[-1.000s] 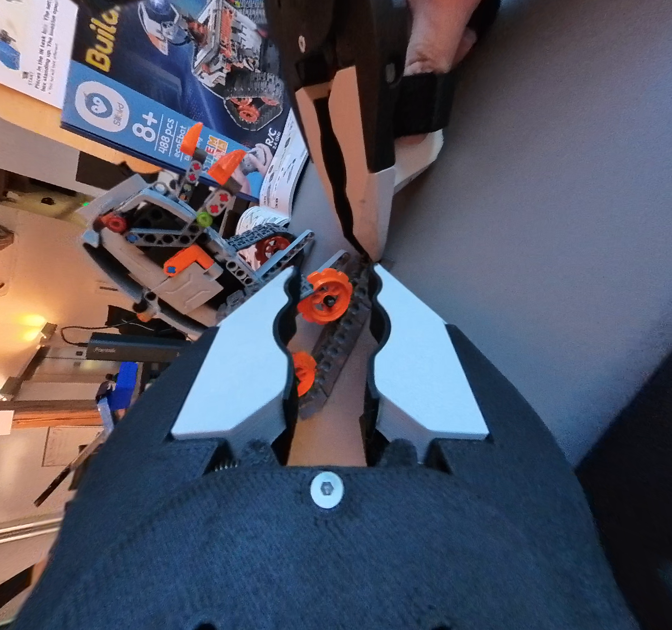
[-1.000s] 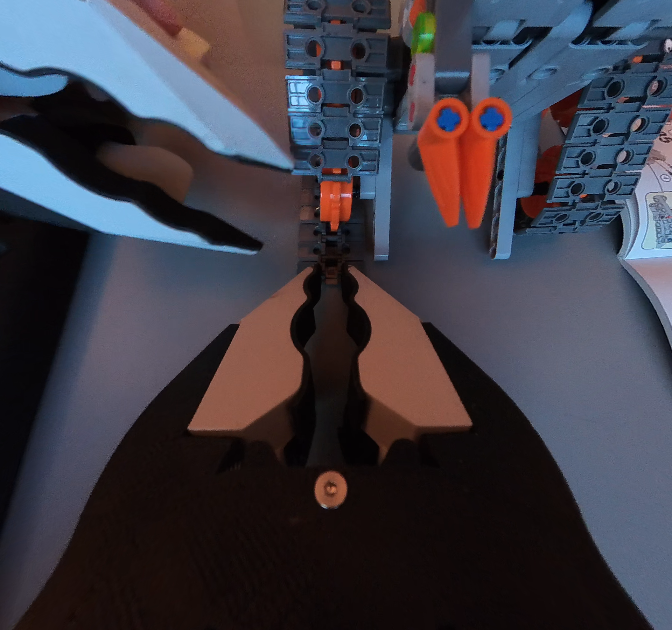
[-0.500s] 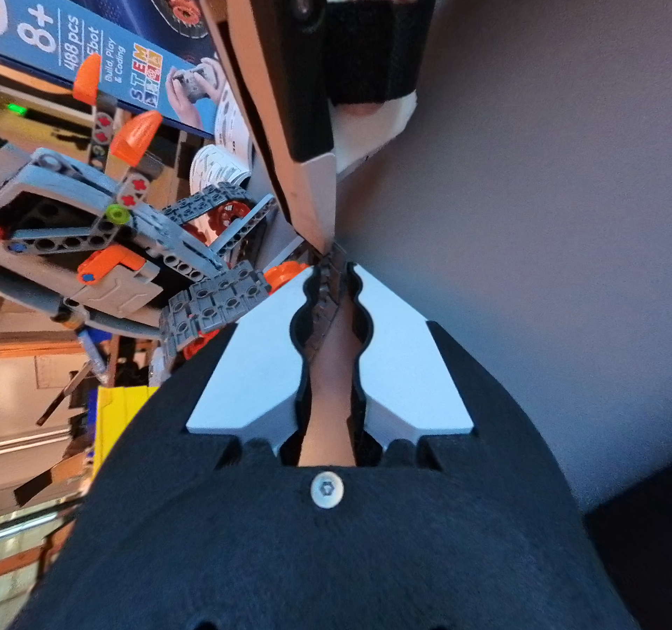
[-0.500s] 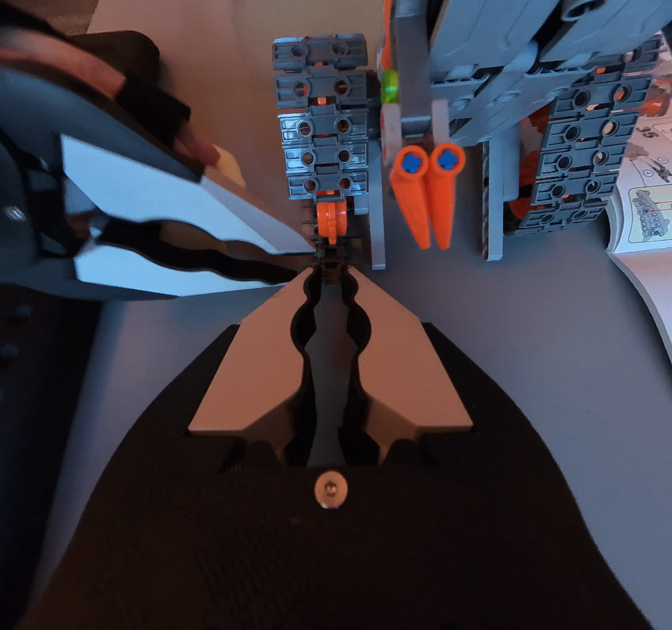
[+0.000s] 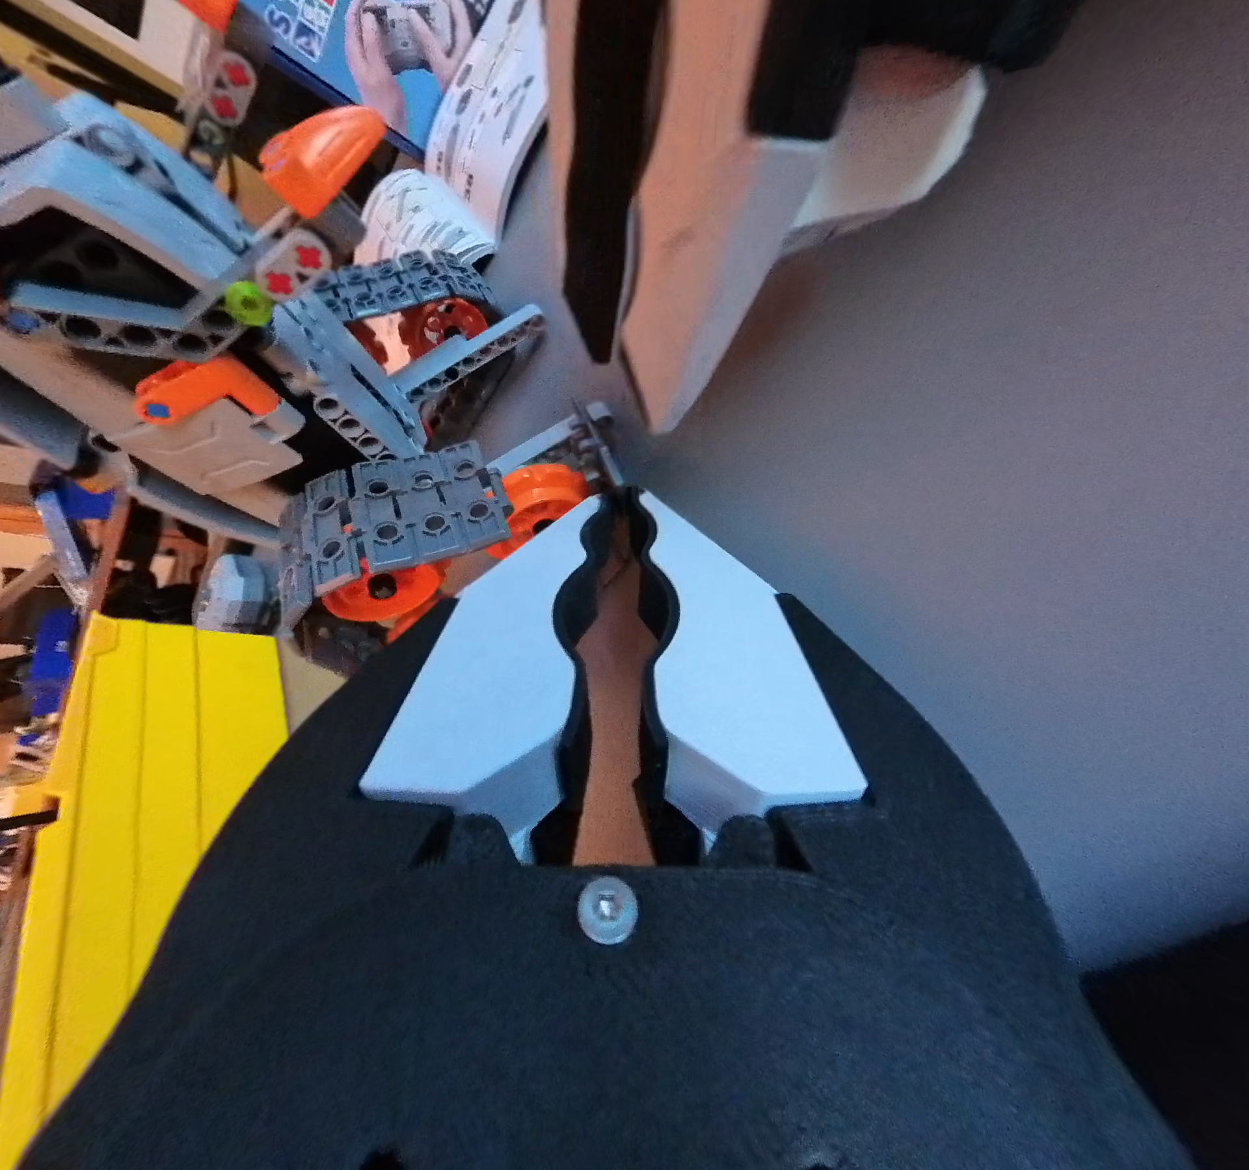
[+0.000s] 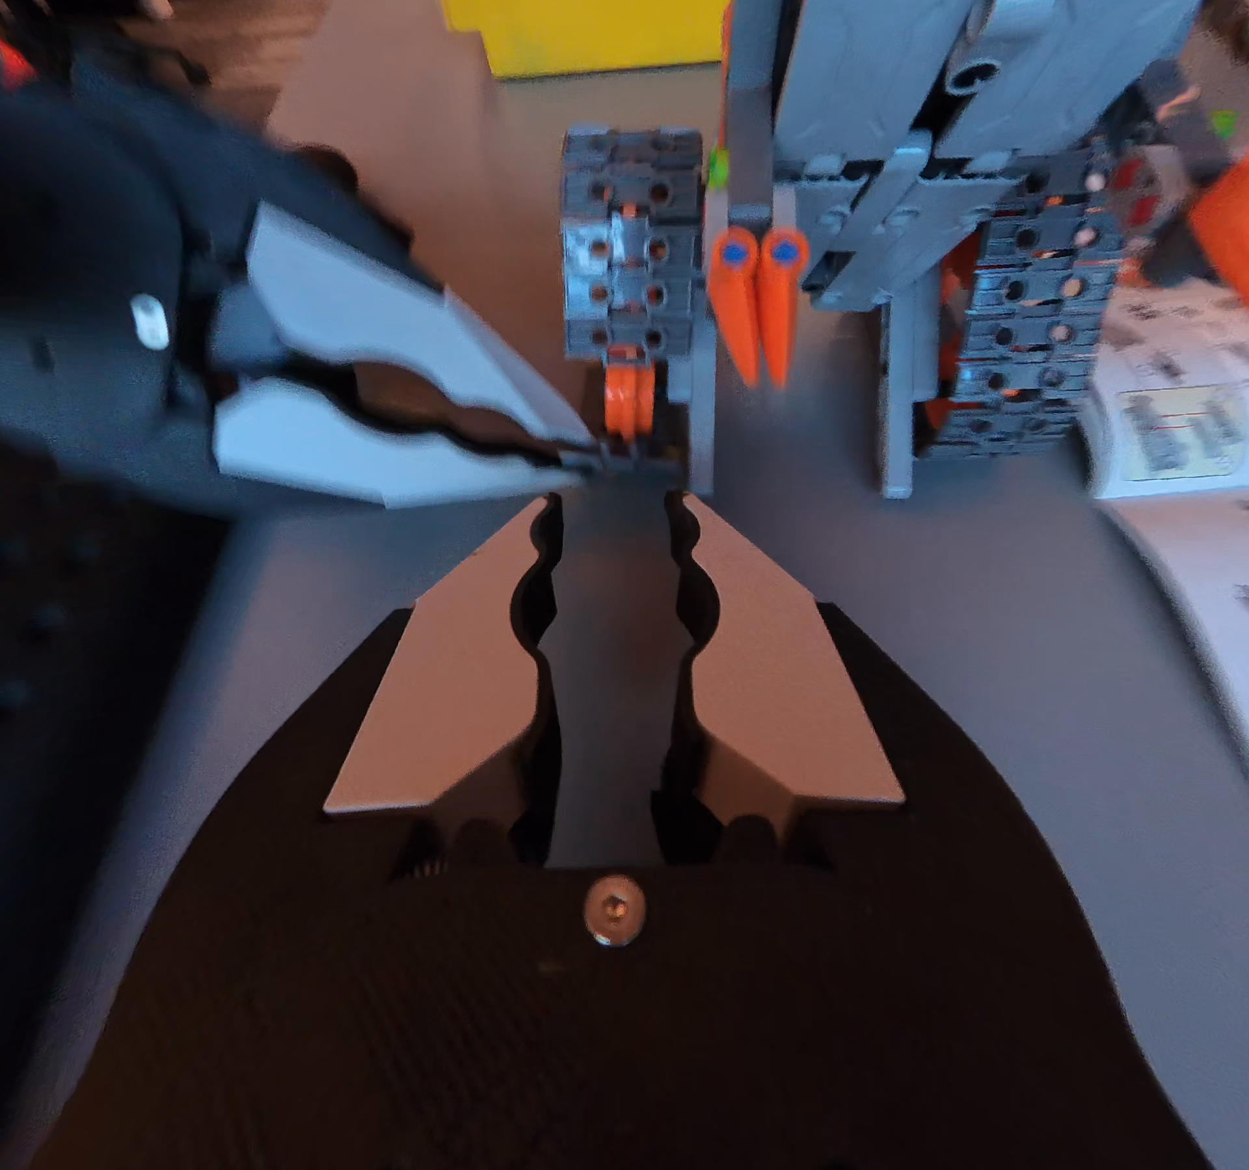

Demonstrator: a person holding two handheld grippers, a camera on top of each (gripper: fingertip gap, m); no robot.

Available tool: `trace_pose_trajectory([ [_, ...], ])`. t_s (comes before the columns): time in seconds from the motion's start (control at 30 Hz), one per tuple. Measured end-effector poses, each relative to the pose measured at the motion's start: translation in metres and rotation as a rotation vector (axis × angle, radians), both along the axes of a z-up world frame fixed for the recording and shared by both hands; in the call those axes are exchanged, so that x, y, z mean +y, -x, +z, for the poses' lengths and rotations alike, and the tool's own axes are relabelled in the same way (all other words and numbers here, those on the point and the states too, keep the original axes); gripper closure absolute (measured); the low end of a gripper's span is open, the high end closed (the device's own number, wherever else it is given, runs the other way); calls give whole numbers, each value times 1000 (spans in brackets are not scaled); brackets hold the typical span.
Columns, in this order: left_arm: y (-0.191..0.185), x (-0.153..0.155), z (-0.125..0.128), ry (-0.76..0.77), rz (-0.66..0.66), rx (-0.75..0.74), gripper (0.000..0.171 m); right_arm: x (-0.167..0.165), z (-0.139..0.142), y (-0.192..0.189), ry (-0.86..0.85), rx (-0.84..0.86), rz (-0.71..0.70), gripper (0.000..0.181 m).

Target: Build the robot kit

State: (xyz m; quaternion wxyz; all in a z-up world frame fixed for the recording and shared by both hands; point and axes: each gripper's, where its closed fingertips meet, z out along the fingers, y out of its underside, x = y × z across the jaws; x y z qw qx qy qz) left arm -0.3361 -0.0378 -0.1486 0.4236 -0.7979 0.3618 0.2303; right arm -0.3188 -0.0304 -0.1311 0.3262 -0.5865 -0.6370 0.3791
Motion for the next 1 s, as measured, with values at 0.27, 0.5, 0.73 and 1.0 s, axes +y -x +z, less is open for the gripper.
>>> trace_pose_trajectory([
  [0.27,16,-12,2,39,-44,-133,170,1,2,11,-366,83,97,152],
  [0.5,42,-21,3,59,-125,-211,170,-15,6,36,-393,118,119,157],
  [0.73,64,-23,4,103,-257,-308,170,-24,22,51,-364,237,178,160],
  [1.0,74,-26,10,124,-368,-459,170,-24,16,79,-474,228,193,152],
])
